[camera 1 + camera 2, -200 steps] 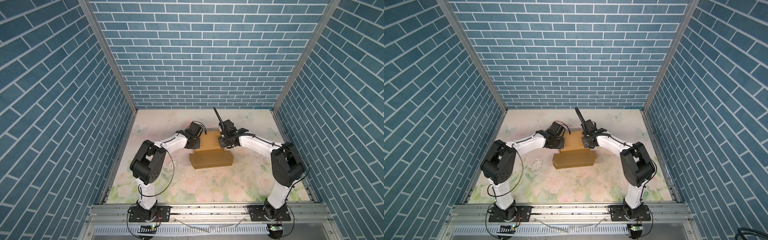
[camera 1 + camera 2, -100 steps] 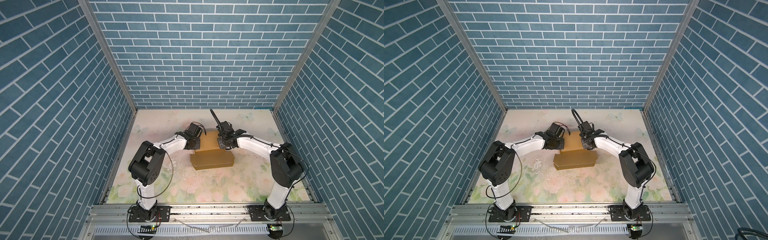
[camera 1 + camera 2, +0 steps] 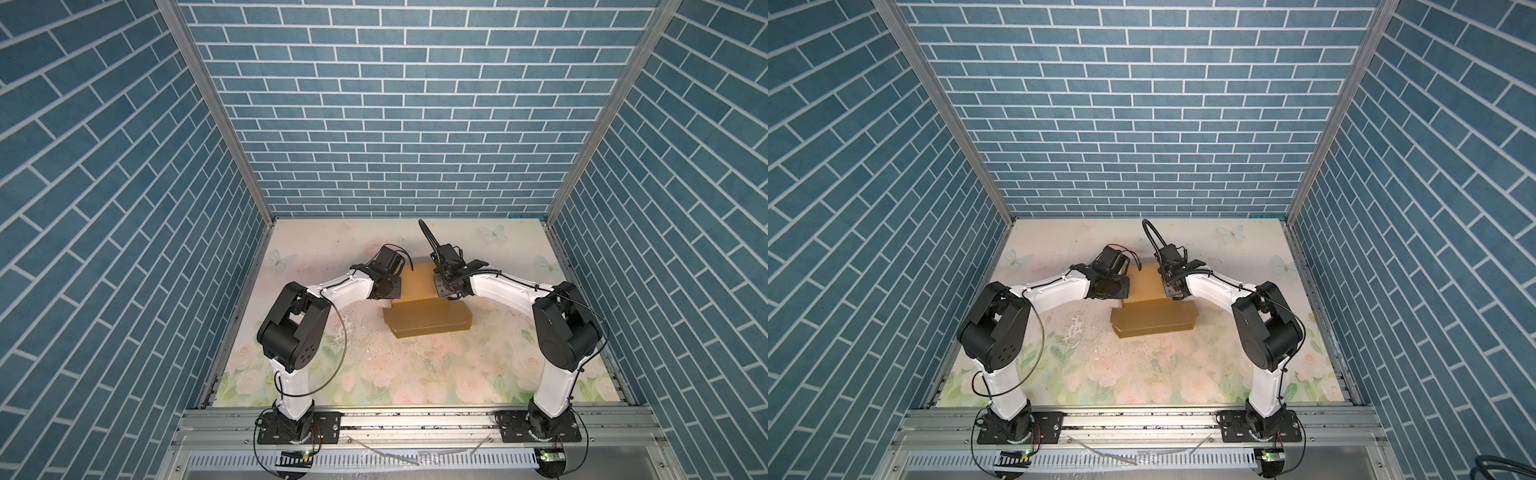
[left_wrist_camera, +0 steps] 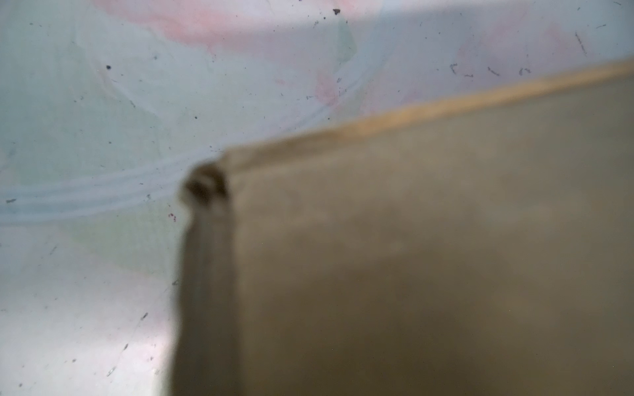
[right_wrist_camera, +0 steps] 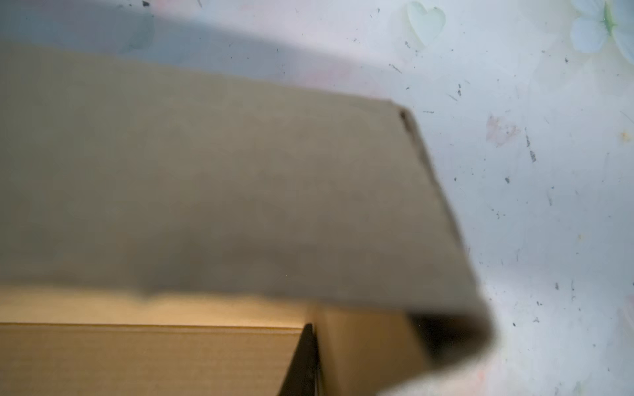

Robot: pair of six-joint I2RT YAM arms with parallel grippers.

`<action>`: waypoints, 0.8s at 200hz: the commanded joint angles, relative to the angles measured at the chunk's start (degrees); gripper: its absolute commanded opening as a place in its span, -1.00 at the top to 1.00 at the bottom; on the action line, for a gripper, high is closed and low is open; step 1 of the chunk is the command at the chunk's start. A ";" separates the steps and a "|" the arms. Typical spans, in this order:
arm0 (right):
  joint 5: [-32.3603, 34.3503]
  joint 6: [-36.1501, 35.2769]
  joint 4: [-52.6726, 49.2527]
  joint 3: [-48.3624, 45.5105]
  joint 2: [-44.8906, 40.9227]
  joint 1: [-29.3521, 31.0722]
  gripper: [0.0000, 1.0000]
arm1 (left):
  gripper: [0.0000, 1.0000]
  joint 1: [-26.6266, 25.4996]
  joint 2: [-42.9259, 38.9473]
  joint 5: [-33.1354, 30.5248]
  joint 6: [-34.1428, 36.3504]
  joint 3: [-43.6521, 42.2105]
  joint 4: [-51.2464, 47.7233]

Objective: Fold the paper box

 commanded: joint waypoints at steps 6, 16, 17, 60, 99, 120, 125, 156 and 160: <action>0.84 0.46 1.44 1.77 1.47 0.79 0.94 | 0.64 -0.77 0.03 1.65 0.84 0.40 0.19; 1.10 0.44 1.29 1.82 1.67 0.71 1.00 | 0.64 -0.80 0.03 1.62 0.82 0.45 0.05; 1.13 0.40 1.28 1.82 1.68 0.70 1.00 | 0.64 -0.75 0.03 1.62 0.85 0.47 0.03; 2.30 -0.57 -0.61 3.03 2.31 0.70 1.00 | 0.64 -0.75 0.28 1.50 0.62 1.62 -1.10; 1.79 -1.04 -1.25 3.13 0.96 0.72 0.74 | 0.62 -0.74 0.64 0.99 0.57 2.13 -1.48; 0.73 -0.86 -1.18 2.73 -0.51 0.64 0.54 | 0.62 -0.72 0.97 0.66 0.50 2.33 -1.73; 0.55 -0.82 -1.11 2.63 -0.94 0.61 0.51 | 0.62 -0.73 0.99 0.56 0.42 2.33 -1.82; -0.24 -0.31 -1.54 1.94 -3.47 0.04 0.35 | 0.62 -0.65 1.04 0.04 0.38 2.34 -2.18; -0.38 -0.23 -1.55 1.84 -3.72 -0.03 0.35 | 0.62 -0.69 1.00 -0.05 0.40 2.33 -2.26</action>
